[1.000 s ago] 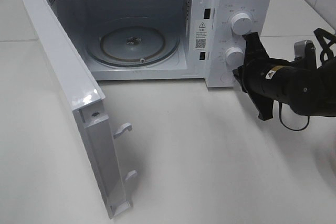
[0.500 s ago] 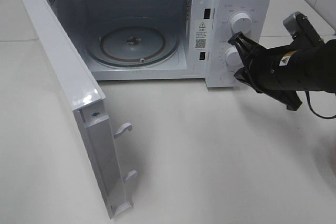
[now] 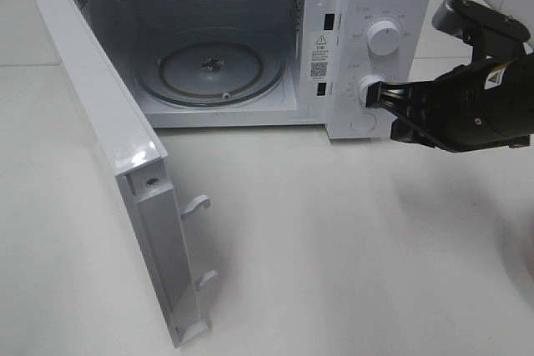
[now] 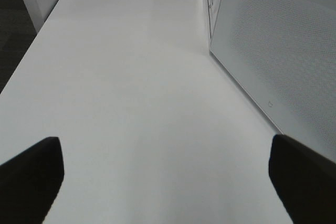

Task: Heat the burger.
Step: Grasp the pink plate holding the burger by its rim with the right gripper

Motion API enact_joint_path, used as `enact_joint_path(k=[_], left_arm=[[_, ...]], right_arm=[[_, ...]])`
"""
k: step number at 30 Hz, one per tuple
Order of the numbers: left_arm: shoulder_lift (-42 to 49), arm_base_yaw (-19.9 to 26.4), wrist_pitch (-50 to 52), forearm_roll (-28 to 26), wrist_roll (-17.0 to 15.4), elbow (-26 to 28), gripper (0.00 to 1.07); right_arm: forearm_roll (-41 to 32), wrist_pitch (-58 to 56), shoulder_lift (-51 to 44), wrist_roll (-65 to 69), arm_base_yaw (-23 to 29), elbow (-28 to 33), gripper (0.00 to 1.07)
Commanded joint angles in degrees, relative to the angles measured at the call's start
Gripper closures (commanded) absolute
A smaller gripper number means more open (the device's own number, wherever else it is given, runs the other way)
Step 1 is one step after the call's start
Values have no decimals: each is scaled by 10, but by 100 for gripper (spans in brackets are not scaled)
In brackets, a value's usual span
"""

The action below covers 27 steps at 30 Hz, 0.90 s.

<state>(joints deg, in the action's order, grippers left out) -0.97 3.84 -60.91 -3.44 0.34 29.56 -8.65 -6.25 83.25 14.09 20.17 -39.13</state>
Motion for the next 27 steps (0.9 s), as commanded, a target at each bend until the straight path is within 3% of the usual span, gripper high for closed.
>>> enact_joint_path(k=[1, 8, 16, 18, 19, 20, 22, 23, 24, 25, 27], left_arm=[[1, 1, -3, -1, 2, -1, 9], [1, 1, -3, -1, 2, -1, 9], [1, 1, -3, -1, 2, -1, 9], [1, 1, -3, -1, 2, -1, 9], [1, 1, -3, -1, 2, -1, 9], [1, 1, -3, -1, 2, -1, 9], [1, 1, -3, -1, 2, -1, 9], [1, 1, -3, -1, 2, -1, 9], [1, 1, -3, -1, 2, -1, 9], [1, 1, -3, -1, 2, -1, 9], [1, 1, -3, -1, 2, -1, 9]], right_arm=[[6, -70, -31, -71, -2, -1, 104], [18, -192, -66, -113, -2, -18, 102], [111, -341, -78, -85, -2, -65, 96], [159, -382, -78, -58, -2, -70, 85], [159, -382, -78, -58, -2, -70, 85], [198, -407, -78, -52, -2, -70, 72], [216, -414, -78, -52, -2, -70, 66], [243, -421, -78, -52, -2, -70, 49], [243, -421, -78, -52, -2, -70, 49], [246, -421, -78, -52, -2, -70, 33], [247, -421, -78, -53, -2, -70, 26]])
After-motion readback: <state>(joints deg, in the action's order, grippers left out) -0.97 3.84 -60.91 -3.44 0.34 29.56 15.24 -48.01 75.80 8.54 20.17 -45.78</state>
